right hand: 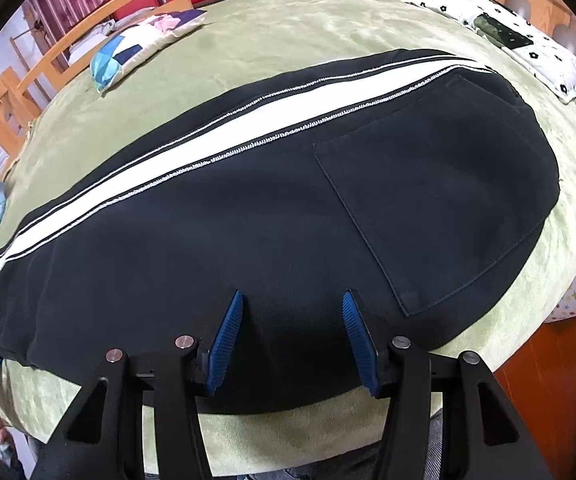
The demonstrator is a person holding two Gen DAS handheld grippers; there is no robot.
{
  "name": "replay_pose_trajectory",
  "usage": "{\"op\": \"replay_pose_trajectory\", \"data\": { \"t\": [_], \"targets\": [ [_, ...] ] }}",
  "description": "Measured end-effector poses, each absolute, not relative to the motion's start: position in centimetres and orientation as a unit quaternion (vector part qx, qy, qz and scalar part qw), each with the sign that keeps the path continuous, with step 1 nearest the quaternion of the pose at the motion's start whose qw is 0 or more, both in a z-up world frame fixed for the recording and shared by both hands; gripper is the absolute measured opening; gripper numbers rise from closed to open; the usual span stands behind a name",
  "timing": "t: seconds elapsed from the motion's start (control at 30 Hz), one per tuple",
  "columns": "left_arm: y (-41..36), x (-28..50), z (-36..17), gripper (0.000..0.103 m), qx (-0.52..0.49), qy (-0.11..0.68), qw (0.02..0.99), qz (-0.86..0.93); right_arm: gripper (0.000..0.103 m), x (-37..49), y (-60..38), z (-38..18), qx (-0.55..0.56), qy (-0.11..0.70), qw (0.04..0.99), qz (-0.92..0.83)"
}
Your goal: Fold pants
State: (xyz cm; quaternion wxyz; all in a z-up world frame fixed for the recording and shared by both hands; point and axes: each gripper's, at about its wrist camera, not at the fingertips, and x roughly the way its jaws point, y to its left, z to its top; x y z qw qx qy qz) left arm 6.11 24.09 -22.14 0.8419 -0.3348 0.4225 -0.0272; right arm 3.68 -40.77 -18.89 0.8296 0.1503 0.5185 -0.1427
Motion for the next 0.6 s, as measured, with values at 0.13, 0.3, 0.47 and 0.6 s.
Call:
{"op": "replay_pose_trajectory", "data": {
  "t": [0.13, 0.3, 0.47, 0.6],
  "targets": [
    [24.3, 7.0, -22.6, 0.083, -0.353, 0.426, 0.833, -0.022, 0.057, 4.1, -40.3, -19.1, 0.141, 0.516, 0.832, -0.144],
    [23.1, 10.2, -23.9, 0.083, -0.339, 0.456, 0.823, -0.001, 0.057, 3.7, -39.7, -18.9, 0.123, 0.513, 0.837, -0.143],
    [22.7, 13.0, -22.7, 0.010, -0.285, 0.470, 0.835, 0.023, 0.057, 2.9, -40.5, -18.8, 0.130, 0.513, 0.836, -0.146],
    [25.8, 11.8, -18.8, 0.008, -0.295, 0.435, 0.850, 0.009, 0.057, 2.8, -41.8, -19.0, 0.142, 0.511, 0.834, -0.153]
  ]
}}
